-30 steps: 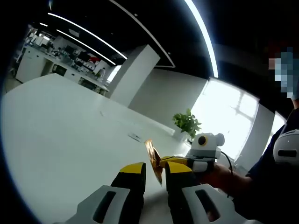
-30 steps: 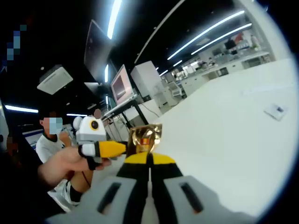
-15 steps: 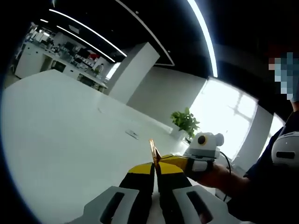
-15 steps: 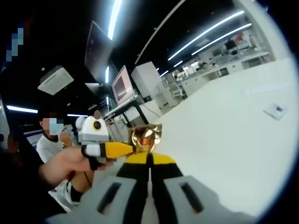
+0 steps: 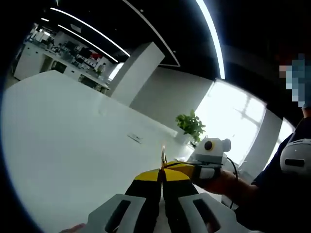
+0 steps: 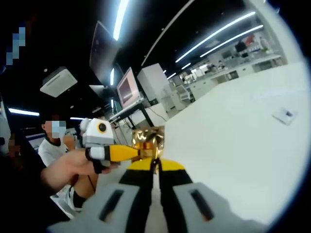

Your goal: Arrange the skincare products in the storage area until every visible bottle or jar stands upright without overlapping.

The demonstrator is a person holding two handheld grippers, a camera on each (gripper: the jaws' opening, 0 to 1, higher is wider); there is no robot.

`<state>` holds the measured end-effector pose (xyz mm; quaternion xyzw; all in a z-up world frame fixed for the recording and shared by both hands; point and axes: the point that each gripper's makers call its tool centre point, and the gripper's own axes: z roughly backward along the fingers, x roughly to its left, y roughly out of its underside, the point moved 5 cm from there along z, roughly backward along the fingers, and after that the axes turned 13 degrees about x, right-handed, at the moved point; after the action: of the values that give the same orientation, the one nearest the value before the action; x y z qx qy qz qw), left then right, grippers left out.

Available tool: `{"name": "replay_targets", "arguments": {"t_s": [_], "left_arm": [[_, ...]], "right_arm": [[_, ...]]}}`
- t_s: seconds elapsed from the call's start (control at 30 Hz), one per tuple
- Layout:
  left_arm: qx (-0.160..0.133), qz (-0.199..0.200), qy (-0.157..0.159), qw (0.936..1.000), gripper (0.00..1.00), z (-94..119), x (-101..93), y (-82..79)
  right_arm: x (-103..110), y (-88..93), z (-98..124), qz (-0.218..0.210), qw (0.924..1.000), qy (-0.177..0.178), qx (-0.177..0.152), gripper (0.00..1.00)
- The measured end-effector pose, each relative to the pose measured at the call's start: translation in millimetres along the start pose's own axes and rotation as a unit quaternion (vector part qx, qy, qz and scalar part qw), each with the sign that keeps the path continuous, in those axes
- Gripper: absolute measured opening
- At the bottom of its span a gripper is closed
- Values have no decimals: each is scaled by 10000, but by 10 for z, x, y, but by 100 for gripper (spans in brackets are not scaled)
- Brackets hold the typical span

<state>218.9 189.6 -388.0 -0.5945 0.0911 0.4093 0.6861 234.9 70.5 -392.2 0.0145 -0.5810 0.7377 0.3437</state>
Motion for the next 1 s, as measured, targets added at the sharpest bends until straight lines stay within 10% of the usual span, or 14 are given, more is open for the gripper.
{"name": "replay_targets", "arguments": {"t_s": [0.7,1.0], "left_arm": [[-49,103,29,9999,0,33,-7,1],[2,91,32,10000,0,27,-11,9]], "right_arm": [[-65,81,88,262,9995,151,119,15],[-69,100,155,358,9990,253,127,34]]}}
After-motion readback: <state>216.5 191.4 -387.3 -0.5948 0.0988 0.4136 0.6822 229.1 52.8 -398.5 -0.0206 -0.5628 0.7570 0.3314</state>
